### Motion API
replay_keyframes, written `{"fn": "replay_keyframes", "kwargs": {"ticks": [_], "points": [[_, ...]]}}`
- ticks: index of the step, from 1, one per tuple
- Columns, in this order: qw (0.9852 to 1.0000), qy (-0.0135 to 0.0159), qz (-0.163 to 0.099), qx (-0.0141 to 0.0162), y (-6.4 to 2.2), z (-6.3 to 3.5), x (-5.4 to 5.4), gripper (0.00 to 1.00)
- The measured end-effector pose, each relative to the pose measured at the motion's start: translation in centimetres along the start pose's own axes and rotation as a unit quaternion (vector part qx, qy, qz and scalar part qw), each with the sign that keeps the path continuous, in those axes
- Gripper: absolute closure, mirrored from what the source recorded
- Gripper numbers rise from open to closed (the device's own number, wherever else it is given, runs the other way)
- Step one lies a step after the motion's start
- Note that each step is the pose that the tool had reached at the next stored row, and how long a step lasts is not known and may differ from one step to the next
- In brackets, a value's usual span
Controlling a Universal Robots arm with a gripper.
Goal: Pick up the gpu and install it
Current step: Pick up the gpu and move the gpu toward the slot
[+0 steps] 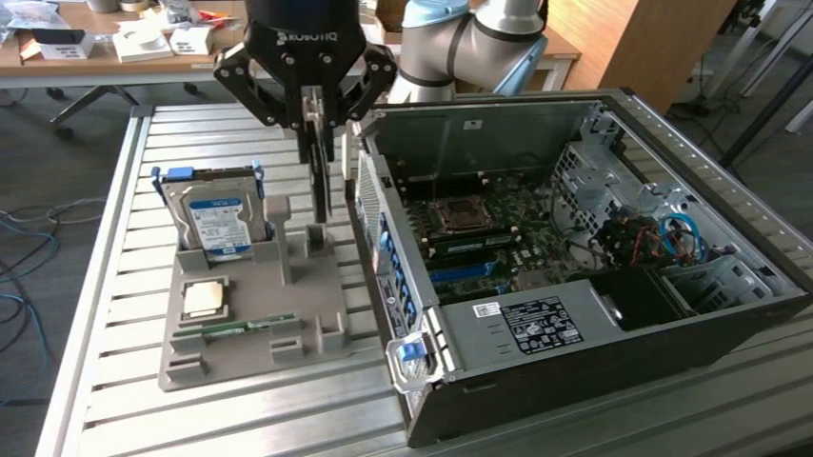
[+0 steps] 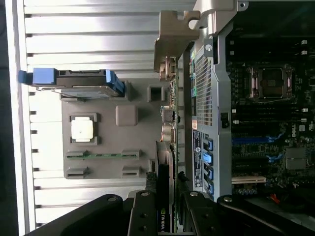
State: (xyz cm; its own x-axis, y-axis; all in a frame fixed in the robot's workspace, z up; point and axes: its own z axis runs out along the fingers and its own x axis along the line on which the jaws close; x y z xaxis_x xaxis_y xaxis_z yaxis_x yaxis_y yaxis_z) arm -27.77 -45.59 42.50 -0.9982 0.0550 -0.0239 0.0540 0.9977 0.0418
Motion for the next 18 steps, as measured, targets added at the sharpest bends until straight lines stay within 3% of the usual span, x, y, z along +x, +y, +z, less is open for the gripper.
{"fn": "replay_keyframes", "kwargs": {"ticks": [4,10,18], "points": [[1.0000,-0.0001,0.000,-0.0001,0.02,-0.63,0.0,0.74],[1.0000,0.0000,0.000,0.0000,0.03,-0.64,-0.1,0.74],[1.0000,0.0000,0.000,-0.0001,0.13,-0.58,-1.9,0.74]]}}
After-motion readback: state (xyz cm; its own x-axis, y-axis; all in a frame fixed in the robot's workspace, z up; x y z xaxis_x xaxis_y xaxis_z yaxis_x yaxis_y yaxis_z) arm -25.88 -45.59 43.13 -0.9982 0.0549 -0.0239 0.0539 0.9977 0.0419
